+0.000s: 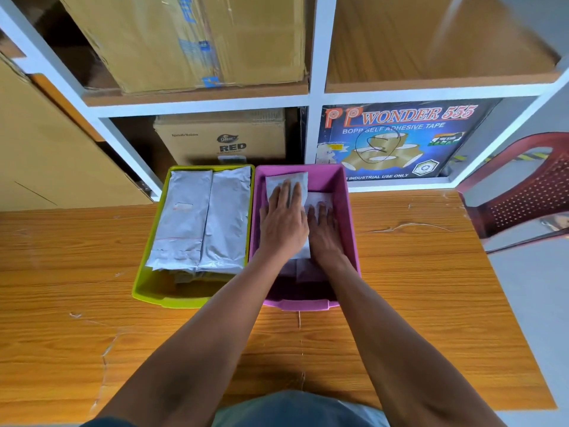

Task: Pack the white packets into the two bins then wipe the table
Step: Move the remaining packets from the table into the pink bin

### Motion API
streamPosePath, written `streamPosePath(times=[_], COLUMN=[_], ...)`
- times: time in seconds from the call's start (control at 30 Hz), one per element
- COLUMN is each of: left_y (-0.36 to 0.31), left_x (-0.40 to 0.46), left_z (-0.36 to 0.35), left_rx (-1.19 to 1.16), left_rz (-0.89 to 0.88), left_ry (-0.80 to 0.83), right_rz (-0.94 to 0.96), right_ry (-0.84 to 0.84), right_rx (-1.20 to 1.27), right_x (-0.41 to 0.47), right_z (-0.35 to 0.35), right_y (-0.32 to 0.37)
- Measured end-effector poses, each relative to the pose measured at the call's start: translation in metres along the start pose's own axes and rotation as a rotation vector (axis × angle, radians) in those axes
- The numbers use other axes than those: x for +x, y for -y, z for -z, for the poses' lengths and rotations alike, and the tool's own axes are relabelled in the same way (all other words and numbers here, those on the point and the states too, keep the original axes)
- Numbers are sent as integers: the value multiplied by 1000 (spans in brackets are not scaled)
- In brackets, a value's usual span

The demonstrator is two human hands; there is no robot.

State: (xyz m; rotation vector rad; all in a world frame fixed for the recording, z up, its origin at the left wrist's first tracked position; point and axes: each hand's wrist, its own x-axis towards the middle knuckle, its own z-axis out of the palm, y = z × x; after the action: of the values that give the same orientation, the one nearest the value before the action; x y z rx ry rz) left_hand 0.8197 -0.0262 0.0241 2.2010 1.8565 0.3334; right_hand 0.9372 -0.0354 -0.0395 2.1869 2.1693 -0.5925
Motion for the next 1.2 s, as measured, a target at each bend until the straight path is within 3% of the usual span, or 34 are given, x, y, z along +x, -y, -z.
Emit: streamPosePath(times=[0.2, 0.5, 0.83, 1.07, 1.2], left_y=[15, 31, 47, 39, 46], left_x=[2, 5, 6, 11, 11], left_z=[-28, -59, -79, -72, -80], left_rx=[43, 66, 134, -12, 41], left_rz=[10, -106, -167, -158, -179], left_ry=[182, 130, 141, 15, 61], right_rz=[12, 96, 39, 81, 101], right_ry=[-97, -127, -97, -300, -234], right_rx=[220, 185, 152, 125, 102], right_x=[6, 21, 31, 27, 31], right_z=[-7, -19, -45, -30, -37], right_y=[-11, -9, -17, -9, -14])
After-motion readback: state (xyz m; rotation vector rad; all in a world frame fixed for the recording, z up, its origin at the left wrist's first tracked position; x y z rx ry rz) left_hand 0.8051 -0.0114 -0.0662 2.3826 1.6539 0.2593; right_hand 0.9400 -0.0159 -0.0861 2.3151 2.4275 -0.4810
